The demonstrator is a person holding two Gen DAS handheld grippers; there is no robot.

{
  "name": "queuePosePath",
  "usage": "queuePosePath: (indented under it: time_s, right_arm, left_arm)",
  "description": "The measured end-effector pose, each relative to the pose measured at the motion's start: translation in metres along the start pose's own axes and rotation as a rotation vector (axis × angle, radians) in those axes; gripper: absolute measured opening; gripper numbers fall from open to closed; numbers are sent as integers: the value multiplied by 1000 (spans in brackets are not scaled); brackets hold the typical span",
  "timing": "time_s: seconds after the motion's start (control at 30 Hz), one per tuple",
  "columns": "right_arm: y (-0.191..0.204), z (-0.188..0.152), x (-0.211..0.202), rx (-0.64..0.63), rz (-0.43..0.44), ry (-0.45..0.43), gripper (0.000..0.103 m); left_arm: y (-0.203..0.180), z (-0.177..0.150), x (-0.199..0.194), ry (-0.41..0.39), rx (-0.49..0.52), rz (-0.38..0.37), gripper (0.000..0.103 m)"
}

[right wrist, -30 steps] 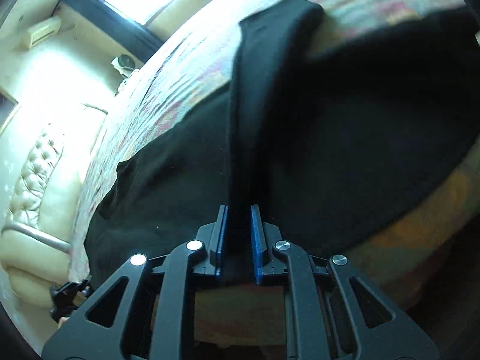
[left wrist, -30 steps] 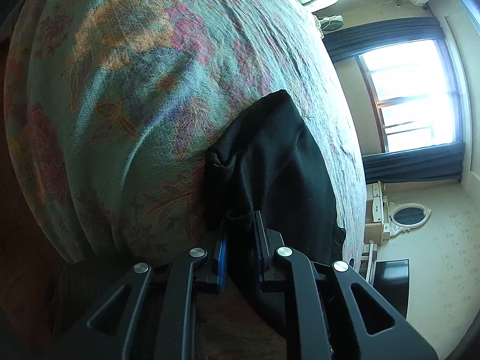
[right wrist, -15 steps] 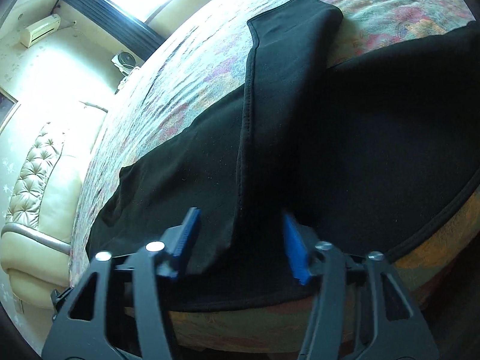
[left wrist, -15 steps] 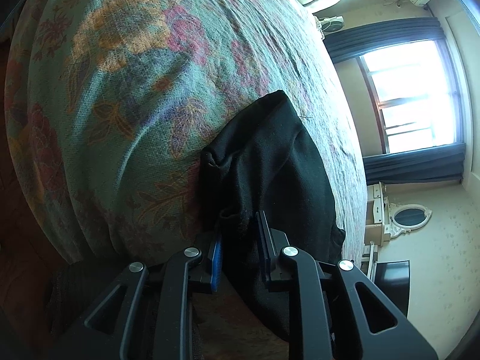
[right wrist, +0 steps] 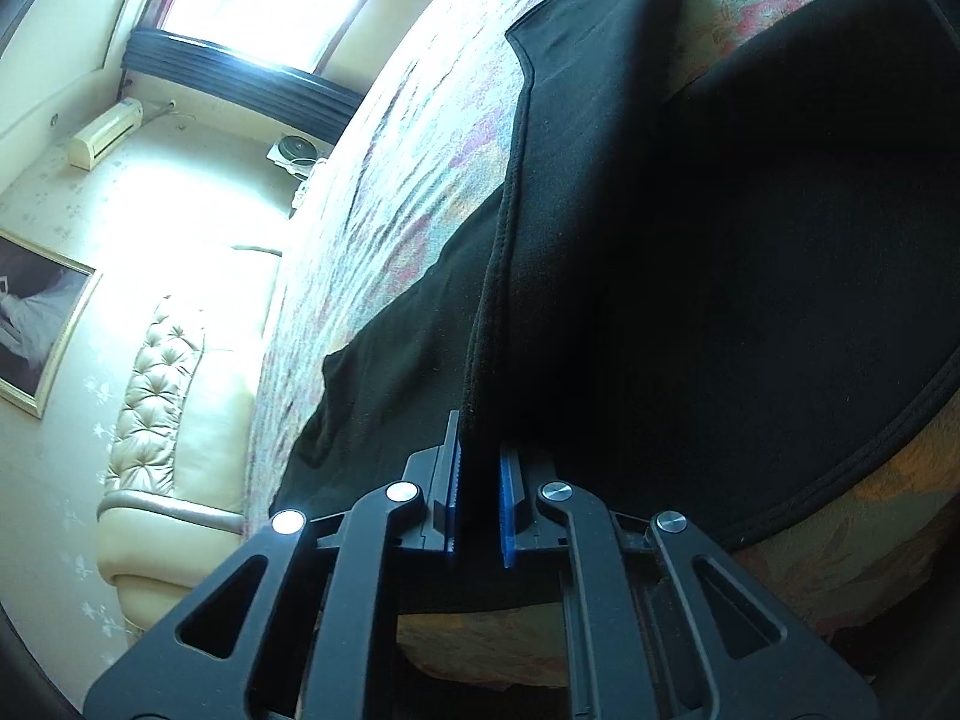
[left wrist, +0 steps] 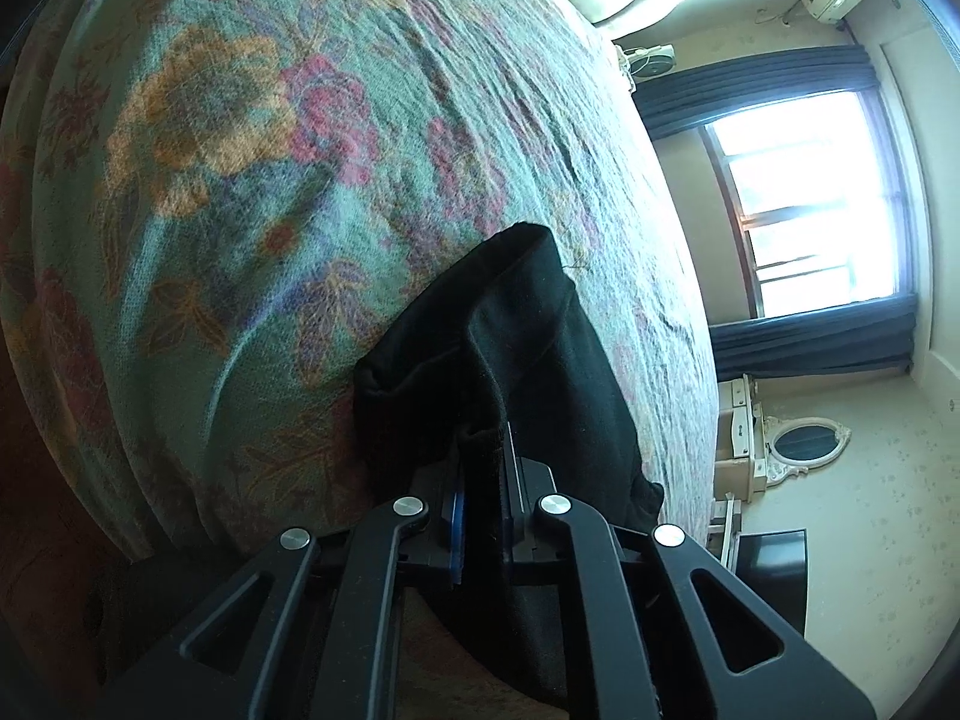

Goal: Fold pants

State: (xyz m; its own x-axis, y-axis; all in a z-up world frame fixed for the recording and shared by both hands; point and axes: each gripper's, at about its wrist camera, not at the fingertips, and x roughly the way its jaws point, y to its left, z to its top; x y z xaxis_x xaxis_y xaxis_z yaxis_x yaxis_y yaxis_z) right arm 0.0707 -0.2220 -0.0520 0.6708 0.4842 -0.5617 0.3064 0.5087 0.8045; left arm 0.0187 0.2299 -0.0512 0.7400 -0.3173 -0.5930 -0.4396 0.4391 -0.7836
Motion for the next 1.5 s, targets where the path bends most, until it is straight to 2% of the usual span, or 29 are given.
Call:
queuePosePath:
  time_s: [0.1,0.2,0.3,0.37,0.4,0.43,0.47,0.53,0.57,0.63,0.7,0.77,0.87,0.9,0.93,0.97,1.07,1.13,1.2,1.23,1.27,1.3,1.33,1.43,1.5]
  right_arm:
    - [1,-11,0,2,9,12,9]
    - [-9,-21,6,-11,-41,28,9]
    - [-17,-25,13,-28,-47,51,8]
    - [-6,-21,11,-73,-80,59,16]
    - [4,-18,7,-117,-113,50,26]
    - [15,-14,1,-170,-154,23,37]
    - [26,-7,-6,-221,-194,-15,41]
    - [50,11,-20,-323,-269,-101,55]
    - [63,24,-24,-366,-312,-144,62]
    - [83,57,-22,-412,-351,-204,67]
    - [101,91,-2,-468,-408,-205,72]
    - [114,125,33,-544,-507,-181,74]
    - [113,166,95,-608,-668,-96,74]
    - [111,178,117,-622,-718,-60,73]
    - [95,176,118,-638,-769,-31,73]
    - [92,183,135,-656,-810,-3,73]
    - [73,194,159,-676,-901,23,73]
    - [63,204,171,-671,-952,56,73]
    - [56,210,173,-649,-926,78,64]
    - [54,213,172,-633,-904,86,48]
    - [54,215,169,-623,-903,85,26]
    - [55,218,166,-620,-908,81,15]
    - [55,219,161,-617,-899,81,10]
    - [55,223,134,-572,-814,40,8]
    - [56,222,102,-543,-742,-10,7]
  left_arm:
    - [-3,7,-5,-28,20,3,7]
    - [15,4,2,-6,3,52,8]
    - [28,4,11,22,20,37,10]
    - [22,2,5,20,64,27,12]
    - [18,3,1,12,77,23,17]
    - [13,3,-4,3,96,30,29]
    - [8,1,-10,-5,118,29,38]
    - [-5,-8,-22,-27,163,43,77]
    - [-13,-13,-26,-33,187,39,80]
    - [-30,-23,-25,-12,230,23,84]
    - [-41,-37,-17,37,243,10,87]
    - [-46,-52,-1,123,220,9,87]
    - [-47,-73,28,256,172,11,87]
    - [-47,-79,34,265,190,11,87]
    - [-50,-84,38,253,233,35,87]
    - [-54,-88,40,244,276,58,87]
    - [-59,-97,43,230,358,68,92]
    - [-60,-99,46,242,385,76,92]
    - [-61,-95,50,259,383,77,92]
    - [-60,-93,52,264,373,65,95]
    - [-60,-93,53,264,361,54,96]
    - [-63,-92,55,267,365,59,97]
    - [-65,-93,55,270,376,73,97]
    - [-72,-99,53,240,395,122,97]
    - [-89,-112,59,212,415,157,97]
